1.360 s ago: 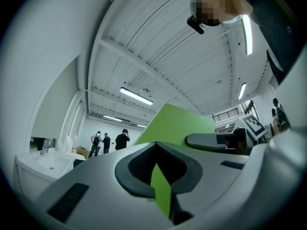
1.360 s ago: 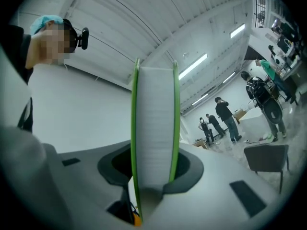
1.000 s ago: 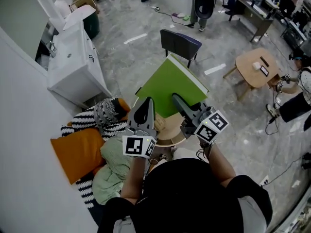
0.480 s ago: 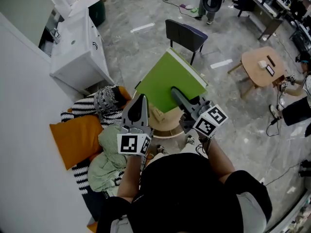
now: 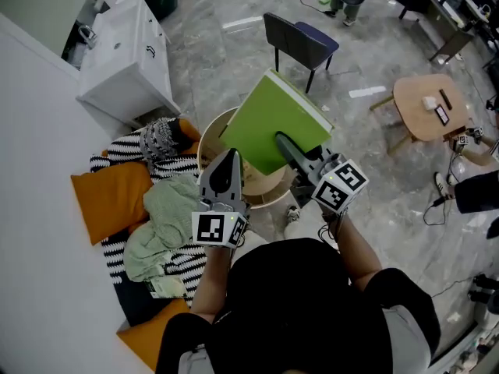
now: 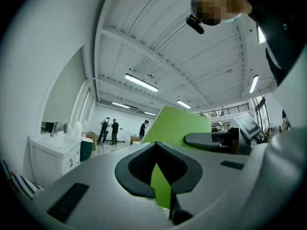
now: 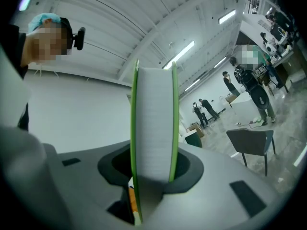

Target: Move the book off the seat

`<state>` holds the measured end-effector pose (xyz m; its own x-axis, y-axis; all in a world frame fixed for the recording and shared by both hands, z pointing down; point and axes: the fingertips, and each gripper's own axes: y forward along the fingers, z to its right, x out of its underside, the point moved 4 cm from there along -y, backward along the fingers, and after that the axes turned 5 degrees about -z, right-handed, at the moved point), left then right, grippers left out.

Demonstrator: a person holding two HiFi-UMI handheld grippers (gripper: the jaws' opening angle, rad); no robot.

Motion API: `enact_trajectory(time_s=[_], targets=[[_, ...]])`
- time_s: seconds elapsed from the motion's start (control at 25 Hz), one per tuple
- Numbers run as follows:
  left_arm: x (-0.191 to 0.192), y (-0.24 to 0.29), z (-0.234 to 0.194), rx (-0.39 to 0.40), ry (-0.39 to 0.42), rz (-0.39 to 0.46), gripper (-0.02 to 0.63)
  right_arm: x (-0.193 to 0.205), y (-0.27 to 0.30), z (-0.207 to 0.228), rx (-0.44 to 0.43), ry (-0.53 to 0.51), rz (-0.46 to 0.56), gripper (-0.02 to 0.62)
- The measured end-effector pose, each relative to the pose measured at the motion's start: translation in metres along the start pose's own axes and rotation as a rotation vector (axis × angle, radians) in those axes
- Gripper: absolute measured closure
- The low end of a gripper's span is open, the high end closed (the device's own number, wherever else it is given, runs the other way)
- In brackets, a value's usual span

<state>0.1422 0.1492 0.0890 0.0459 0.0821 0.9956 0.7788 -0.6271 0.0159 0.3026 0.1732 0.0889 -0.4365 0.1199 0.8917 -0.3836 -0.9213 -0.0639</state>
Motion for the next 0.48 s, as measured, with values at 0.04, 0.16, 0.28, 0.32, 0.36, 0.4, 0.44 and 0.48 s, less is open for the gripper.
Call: enact_trajectory(time_s=[0.04, 0.16, 0.28, 0.32, 0.36, 0.4, 0.44, 0.48], targets=[[0.004, 0.003, 0.007, -0.015, -0.007, -0.007, 0.597, 0.0, -0.006, 0.008, -0.002, 0.006, -0.01, 0.459], [0.014, 0.011, 0.027, -0.05, -0.002, -0.022, 0.597, 0.002, -0.02, 0.028, -0.015, 0.018, -0.039, 0.459], [0.023, 0.014, 0.043, -0.077, -0.005, -0.035, 0.597, 0.006, -0.027, 0.043, -0.031, 0.038, -0.064, 0.459], [0.026, 0.015, 0.045, -0.088, -0.009, -0.04, 0.597, 0.008, -0.028, 0.046, -0.038, 0.046, -0.07, 0.459], [0.031, 0.014, 0.046, -0.102, -0.014, -0.045, 0.597, 0.01, -0.028, 0.049, -0.046, 0.054, -0.076, 0.459], [0.036, 0.013, 0.045, -0.118, -0.02, -0.051, 0.597, 0.015, -0.027, 0.051, -0.052, 0.063, -0.085, 0.459], [0.041, 0.01, 0.044, -0.135, -0.029, -0.056, 0.597, 0.02, -0.026, 0.052, -0.055, 0.072, -0.097, 0.459], [0.046, 0.008, 0.042, -0.152, -0.039, -0.062, 0.597, 0.027, -0.025, 0.053, -0.057, 0.082, -0.112, 0.459]])
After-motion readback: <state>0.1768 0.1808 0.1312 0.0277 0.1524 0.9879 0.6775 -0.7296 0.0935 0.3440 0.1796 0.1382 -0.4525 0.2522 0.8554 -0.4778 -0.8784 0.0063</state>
